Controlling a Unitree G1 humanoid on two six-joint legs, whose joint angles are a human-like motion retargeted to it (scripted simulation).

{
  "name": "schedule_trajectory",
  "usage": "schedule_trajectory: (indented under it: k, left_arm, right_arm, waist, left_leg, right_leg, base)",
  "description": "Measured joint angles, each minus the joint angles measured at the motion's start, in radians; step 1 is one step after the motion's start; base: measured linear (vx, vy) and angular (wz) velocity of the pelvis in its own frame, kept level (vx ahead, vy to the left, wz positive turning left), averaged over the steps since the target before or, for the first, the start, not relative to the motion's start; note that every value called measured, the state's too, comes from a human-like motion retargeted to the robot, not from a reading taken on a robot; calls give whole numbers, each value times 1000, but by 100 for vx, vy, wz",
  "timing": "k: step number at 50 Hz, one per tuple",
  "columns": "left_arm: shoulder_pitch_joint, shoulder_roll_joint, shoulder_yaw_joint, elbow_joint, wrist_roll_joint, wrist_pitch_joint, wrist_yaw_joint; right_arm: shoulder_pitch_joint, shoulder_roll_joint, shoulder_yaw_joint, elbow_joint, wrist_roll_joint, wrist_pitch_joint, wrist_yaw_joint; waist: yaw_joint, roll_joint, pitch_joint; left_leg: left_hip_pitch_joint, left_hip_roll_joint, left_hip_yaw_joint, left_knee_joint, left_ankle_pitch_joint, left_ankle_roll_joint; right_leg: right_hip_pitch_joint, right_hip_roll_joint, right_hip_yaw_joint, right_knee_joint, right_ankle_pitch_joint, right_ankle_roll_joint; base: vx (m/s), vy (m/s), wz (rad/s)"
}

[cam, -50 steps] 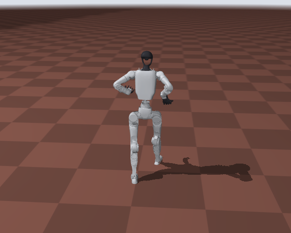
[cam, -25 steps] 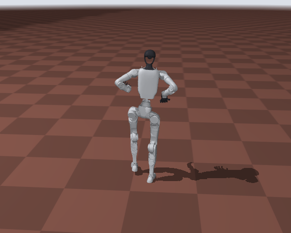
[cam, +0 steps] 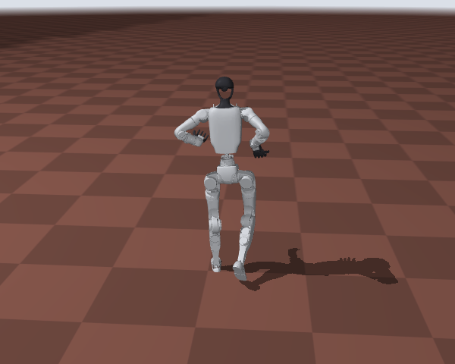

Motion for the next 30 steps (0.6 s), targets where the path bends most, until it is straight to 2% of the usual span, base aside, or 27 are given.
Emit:
schedule_trajectory:
  k: [5, 8, 10, 13, 15, 18, 20, 24, 27, 30]
  left_arm:
    - [0, -5, -11, 13, 17, 3, 9]
    - [1, -16, -17, 18, 23, 2, 12]
    - [-3, -25, -21, 17, 7, 2, 20]
    - [-10, -24, -22, 20, -5, -6, 25]
    - [-10, -17, -21, 27, 13, -14, 16]
    - [-12, -19, -20, 34, 18, -21, 21]
    - [-17, -19, -21, 36, 19, -21, 25]
    - [-18, -23, -20, 41, 14, -15, 26]
    - [-14, -24, -12, 51, 19, -8, 26]
    - [-4, -17, -4, 55, 21, 2, 30]
  right_arm:
    - [7, -9, -7, -12, -2, -14, 1]
    - [10, -14, -5, -14, -3, -17, -2]
    - [7, -16, -5, -9, 5, -12, -13]
    - [-4, -18, 3, -5, -1, -6, -34]
    - [-9, -20, 16, -8, -19, -8, -32]
    - [-23, -13, 31, -6, -23, -17, -37]
    - [-30, -12, 33, -4, -27, -18, -39]
    - [-35, -14, 36, -14, -28, -17, -34]
    - [-36, -20, 49, -26, -18, -22, -34]
    - [-33, -27, 63, -36, -7, -28, -46]
  waist:
    - [-72, 10, 20]
    - [-117, -12, 37]
    - [-155, -37, 58]
    - [-195, -73, 101]
    - [-200, -79, 116]
    - [-188, -73, 104]
    - [-187, -73, 87]
    - [-188, -88, 49]
    - [-167, -115, 32]
    - [-136, -148, 12]
  left_leg:
    - [46, -17, -40, 26, -53, -4]
    - [80, -62, -72, 38, -84, 4]
    - [115, -104, -102, 48, -109, 9]
    - [205, -143, -140, 50, -154, 16]
    - [261, -139, -143, 45, -176, 13]
    - [310, -101, -128, 45, -185, -13]
    - [336, -104, -142, 58, -179, -9]
    - [368, -148, -200, 147, -93, 32]
    - [328, -183, -210, 327, 49, 73]
    - [165, -210, -184, 653, 173, 115]
  right_leg:
    - [-149, -33, -51, -154, -148, -27]
    - [-169, -61, -55, -430, -134, -9]
    - [-144, -84, -47, -680, -61, 19]
    - [-93, -109, -64, -989, 47, 119]
    - [-118, -106, -100, -1028, 10, 192]
    - [-148, -54, -141, -1028, -54, 199]
    - [-129, -54, -148, -1028, -40, 199]
    - [-31, -108, -134, -1028, 7, 198]
    - [57, -150, -111, -1028, -42, 169]
    - [124, -184, -87, -1028, -98, 143]
  base:
    - [55, 7, 54]
    - [55, 2, 74]
    - [59, -3, 96]
    - [66, -8, 71]
    - [67, -16, 13]
    - [68, -30, -14]
    - [75, -15, 12]
    - [81, -6, 26]
    - [81, -16, -9]
    - [72, -21, -22]
